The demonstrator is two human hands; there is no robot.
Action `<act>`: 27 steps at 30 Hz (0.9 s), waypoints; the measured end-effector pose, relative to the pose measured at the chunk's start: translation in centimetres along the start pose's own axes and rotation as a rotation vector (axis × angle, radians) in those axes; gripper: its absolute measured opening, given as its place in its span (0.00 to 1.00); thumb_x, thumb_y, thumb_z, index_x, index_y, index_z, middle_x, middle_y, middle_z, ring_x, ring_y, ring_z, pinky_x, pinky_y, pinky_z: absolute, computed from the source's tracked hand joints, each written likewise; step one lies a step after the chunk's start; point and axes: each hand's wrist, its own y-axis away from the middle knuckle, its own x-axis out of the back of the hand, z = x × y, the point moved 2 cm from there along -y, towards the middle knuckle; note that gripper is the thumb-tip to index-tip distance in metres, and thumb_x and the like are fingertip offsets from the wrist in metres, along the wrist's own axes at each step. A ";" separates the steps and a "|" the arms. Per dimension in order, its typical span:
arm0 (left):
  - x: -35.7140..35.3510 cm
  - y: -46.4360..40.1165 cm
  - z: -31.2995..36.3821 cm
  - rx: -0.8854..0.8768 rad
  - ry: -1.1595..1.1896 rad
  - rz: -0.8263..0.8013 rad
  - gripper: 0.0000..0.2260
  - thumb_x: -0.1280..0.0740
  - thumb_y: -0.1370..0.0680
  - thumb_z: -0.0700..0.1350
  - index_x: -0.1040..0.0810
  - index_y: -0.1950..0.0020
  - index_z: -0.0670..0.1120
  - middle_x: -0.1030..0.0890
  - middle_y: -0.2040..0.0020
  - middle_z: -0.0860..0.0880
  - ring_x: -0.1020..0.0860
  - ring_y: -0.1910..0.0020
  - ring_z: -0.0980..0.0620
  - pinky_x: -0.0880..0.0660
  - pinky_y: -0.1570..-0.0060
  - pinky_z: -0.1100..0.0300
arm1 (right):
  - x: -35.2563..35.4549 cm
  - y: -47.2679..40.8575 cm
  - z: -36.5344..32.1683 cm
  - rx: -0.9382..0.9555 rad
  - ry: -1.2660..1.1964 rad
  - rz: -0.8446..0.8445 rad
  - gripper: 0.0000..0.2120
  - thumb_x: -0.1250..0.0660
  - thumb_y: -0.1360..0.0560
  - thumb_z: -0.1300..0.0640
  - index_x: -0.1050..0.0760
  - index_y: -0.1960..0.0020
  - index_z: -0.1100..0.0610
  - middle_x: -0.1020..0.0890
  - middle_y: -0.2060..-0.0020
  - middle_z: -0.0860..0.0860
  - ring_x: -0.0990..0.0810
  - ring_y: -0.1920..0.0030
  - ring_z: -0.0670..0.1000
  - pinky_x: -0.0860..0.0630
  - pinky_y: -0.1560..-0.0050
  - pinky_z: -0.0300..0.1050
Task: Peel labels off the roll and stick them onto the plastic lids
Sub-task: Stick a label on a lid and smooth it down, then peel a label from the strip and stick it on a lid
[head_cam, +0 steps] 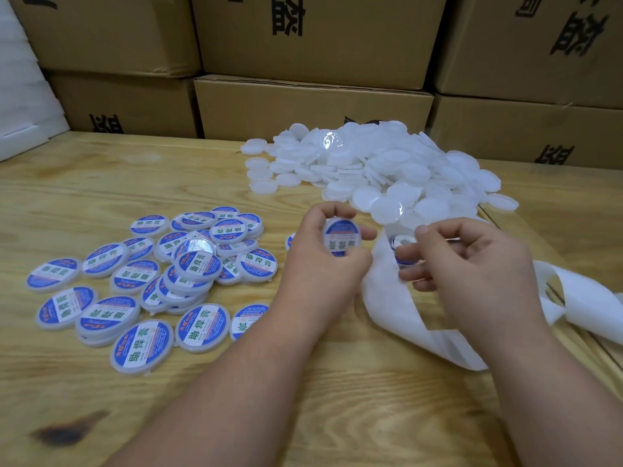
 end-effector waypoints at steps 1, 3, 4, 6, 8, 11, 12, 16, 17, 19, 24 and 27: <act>0.3 -0.2 0.1 0.007 0.016 0.025 0.19 0.34 0.29 0.34 0.27 0.49 0.59 0.14 0.54 0.59 0.18 0.62 0.58 0.22 0.63 0.65 | 0.2 -0.1 0.0 0.001 -0.017 0.025 0.08 0.31 0.22 0.53 0.19 0.59 0.52 0.12 0.64 0.48 0.13 0.66 0.50 0.21 0.63 0.46; 0.9 -0.5 0.2 0.025 0.054 0.075 0.17 0.33 0.29 0.36 0.27 0.49 0.57 0.13 0.56 0.57 0.20 0.67 0.56 0.25 0.69 0.65 | 0.5 -0.3 0.0 0.001 -0.032 0.045 0.08 0.31 0.21 0.54 0.19 0.58 0.53 0.12 0.64 0.49 0.13 0.67 0.51 0.22 0.64 0.45; 1.1 -0.6 0.3 0.035 0.071 0.102 0.16 0.32 0.28 0.37 0.27 0.48 0.56 0.13 0.56 0.56 0.21 0.69 0.56 0.26 0.71 0.66 | 0.5 -0.3 0.1 0.002 -0.024 0.043 0.08 0.31 0.21 0.54 0.20 0.58 0.53 0.13 0.65 0.49 0.13 0.67 0.51 0.22 0.65 0.43; 1.5 -0.7 0.3 0.045 0.076 0.148 0.12 0.30 0.25 0.40 0.25 0.47 0.55 0.13 0.57 0.55 0.21 0.70 0.56 0.28 0.72 0.67 | 0.3 -0.3 0.1 0.009 -0.002 0.034 0.08 0.32 0.21 0.55 0.20 0.58 0.53 0.13 0.67 0.49 0.14 0.68 0.50 0.23 0.67 0.40; 1.8 -0.9 0.2 0.048 0.060 0.168 0.07 0.29 0.22 0.46 0.23 0.47 0.55 0.13 0.58 0.54 0.21 0.71 0.56 0.28 0.72 0.67 | 0.2 -0.2 0.2 0.012 0.007 0.030 0.08 0.31 0.21 0.55 0.20 0.59 0.53 0.14 0.68 0.50 0.14 0.69 0.50 0.23 0.65 0.42; 2.7 -1.2 0.3 0.065 0.039 0.212 0.05 0.33 0.19 0.53 0.21 0.47 0.53 0.13 0.58 0.55 0.21 0.71 0.56 0.29 0.74 0.68 | 0.2 -0.2 0.2 0.019 0.006 0.031 0.08 0.31 0.21 0.55 0.20 0.59 0.53 0.14 0.68 0.51 0.15 0.70 0.50 0.24 0.62 0.46; 3.1 -1.3 0.4 0.059 0.011 0.226 0.07 0.35 0.18 0.55 0.21 0.47 0.53 0.13 0.58 0.56 0.20 0.71 0.56 0.29 0.74 0.68 | 0.2 -0.3 0.3 0.022 0.007 0.033 0.08 0.31 0.21 0.54 0.20 0.59 0.53 0.14 0.68 0.51 0.15 0.71 0.50 0.24 0.61 0.47; 5.1 -1.9 0.5 -0.022 -0.268 0.261 0.10 0.38 0.17 0.56 0.20 0.52 0.55 0.15 0.60 0.59 0.20 0.65 0.61 0.32 0.70 0.73 | 0.3 -0.3 0.4 0.040 0.017 0.039 0.08 0.32 0.22 0.53 0.20 0.60 0.52 0.14 0.70 0.50 0.16 0.72 0.49 0.23 0.61 0.48; 5.6 -2.0 0.5 -0.033 -0.396 0.256 0.09 0.37 0.17 0.56 0.20 0.52 0.55 0.17 0.60 0.59 0.22 0.63 0.62 0.32 0.69 0.73 | 0.3 -0.3 0.5 0.043 0.019 0.040 0.08 0.32 0.22 0.53 0.20 0.60 0.52 0.15 0.70 0.50 0.17 0.72 0.49 0.22 0.61 0.48; 6.7 -2.3 0.5 -0.007 -0.567 0.258 0.05 0.32 0.20 0.56 0.20 0.50 0.57 0.21 0.63 0.59 0.24 0.65 0.65 0.35 0.69 0.72 | 0.4 -0.4 0.6 0.049 0.025 0.045 0.08 0.31 0.22 0.52 0.20 0.60 0.51 0.15 0.70 0.50 0.17 0.72 0.48 0.22 0.62 0.48; 8.1 -2.3 0.5 0.069 -0.744 0.305 0.09 0.24 0.28 0.59 0.22 0.54 0.61 0.22 0.66 0.57 0.22 0.67 0.62 0.25 0.62 0.57 | 0.3 -0.5 0.8 0.072 0.040 0.056 0.09 0.31 0.22 0.53 0.20 0.60 0.45 0.16 0.71 0.48 0.20 0.73 0.44 0.25 0.66 0.43; 7.9 -2.3 0.5 0.060 -0.961 0.324 0.11 0.28 0.26 0.62 0.18 0.47 0.60 0.19 0.45 0.58 0.25 0.39 0.51 0.30 0.38 0.48 | 0.4 -0.7 0.8 0.079 0.085 0.065 0.08 0.31 0.22 0.52 0.20 0.60 0.46 0.16 0.70 0.48 0.22 0.73 0.43 0.27 0.65 0.42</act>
